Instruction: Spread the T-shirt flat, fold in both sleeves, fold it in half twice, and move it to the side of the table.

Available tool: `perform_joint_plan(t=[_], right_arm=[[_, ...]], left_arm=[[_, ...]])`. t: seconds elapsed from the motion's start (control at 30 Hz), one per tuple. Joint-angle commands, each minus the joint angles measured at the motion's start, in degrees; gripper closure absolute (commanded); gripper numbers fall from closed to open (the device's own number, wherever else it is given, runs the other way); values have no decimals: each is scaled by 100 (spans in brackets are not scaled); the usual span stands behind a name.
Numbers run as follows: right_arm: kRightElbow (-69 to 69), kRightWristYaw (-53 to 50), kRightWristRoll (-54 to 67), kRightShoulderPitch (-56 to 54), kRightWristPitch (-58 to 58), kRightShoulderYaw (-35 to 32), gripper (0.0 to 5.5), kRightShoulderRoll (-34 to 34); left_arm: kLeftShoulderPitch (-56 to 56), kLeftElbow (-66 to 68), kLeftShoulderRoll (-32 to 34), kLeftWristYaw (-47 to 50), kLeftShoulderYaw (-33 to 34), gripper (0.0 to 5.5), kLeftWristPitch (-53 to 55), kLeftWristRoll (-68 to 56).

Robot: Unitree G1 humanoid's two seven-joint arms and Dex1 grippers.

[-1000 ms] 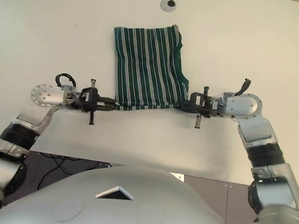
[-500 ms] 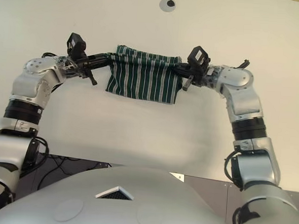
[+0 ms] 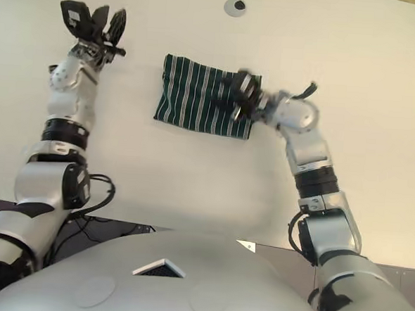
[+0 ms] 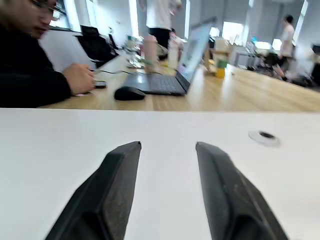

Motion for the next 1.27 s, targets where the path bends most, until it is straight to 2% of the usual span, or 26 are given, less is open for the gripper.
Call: perform_joint_plan(t=[0.03,0.13,0.2,0.3,0.4,0.47,0.53,0.67,0.93,1.27], right_arm=[[2932,-2212,-430,-1445,-12,-709,356,-119],[4114,-4340,-303,-2368,-872,-1356,356,-124],[4163,-4646,-131,-2625,-1763,-1679,356,-14],[4102,-4333,74,-2644,-2582,-1997,356,131],[3988,-3772,373,-2512,-2718,-2256,356,212],[3967,-3354,435,-2479,-2631,-2292,356,209],[3951,-3014,511,-2470,-2539,-2349,356,154],[3931,-2793,562,-2394,-2389,-2491,356,149],[3328,-2804,435,-1925,-2404,-2414,356,620],[3103,-3181,260,-1452,-2524,-2336,356,1035]], left_arm=[[-429,444,-745,796,228,353,-363,50],[-442,669,-896,1055,293,353,-235,84],[-369,722,-926,1143,422,353,-109,-12],[-154,709,-1162,1519,360,353,-117,211],[122,585,-1570,2120,202,353,-299,550],[334,303,-1861,1170,355,353,220,-42],[472,141,-1942,1053,272,353,255,9],[563,-176,-1903,1063,98,353,108,326],[211,-116,-1391,874,238,353,227,382],[-191,33,-1489,647,26,353,345,555]])
